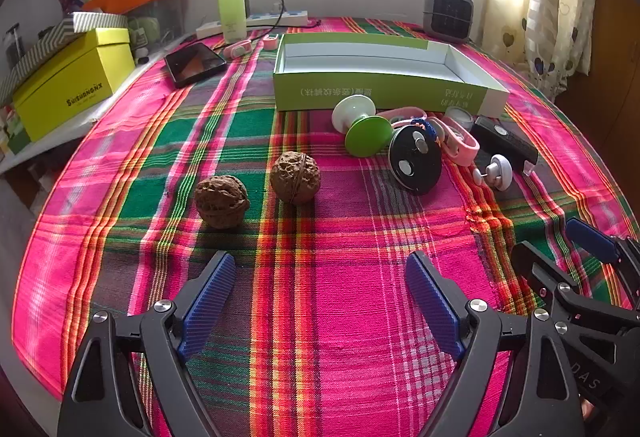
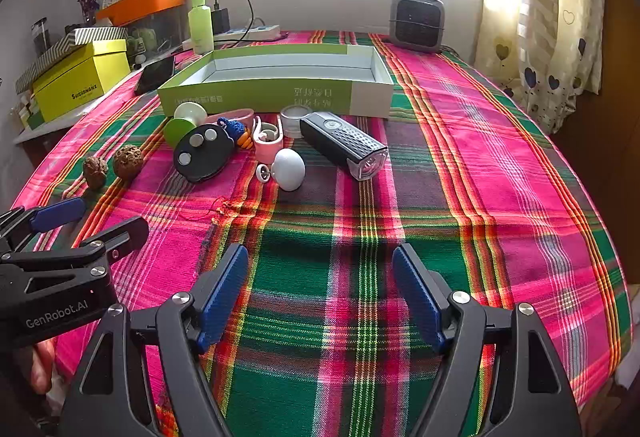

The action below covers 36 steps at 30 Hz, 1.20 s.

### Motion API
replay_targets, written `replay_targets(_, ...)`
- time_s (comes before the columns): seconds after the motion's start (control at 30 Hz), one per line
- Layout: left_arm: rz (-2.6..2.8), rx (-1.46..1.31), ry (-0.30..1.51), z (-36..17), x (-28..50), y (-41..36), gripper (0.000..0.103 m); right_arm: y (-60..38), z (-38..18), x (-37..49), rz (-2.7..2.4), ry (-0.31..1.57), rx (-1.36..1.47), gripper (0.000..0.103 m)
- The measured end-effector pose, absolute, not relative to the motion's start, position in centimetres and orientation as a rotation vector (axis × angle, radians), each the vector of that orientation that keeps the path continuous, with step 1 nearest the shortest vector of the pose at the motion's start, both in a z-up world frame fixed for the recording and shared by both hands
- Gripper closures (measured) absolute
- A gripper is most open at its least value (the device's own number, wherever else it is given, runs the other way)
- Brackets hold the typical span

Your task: Organize objects

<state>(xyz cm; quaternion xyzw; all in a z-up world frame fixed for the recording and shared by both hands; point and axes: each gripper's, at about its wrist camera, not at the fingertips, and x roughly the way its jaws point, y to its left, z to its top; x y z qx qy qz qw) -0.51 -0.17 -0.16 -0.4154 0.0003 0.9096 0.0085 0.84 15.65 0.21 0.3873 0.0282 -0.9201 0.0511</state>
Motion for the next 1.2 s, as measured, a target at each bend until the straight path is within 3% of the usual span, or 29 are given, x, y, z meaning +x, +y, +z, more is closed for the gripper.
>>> replay_targets(1.2, 2.814, -1.318, 0.016, -0.10, -0.73, -0.21, 0.015, 15.67, 0.19, 0.54, -2.774, 0.106, 1.165, 0.027)
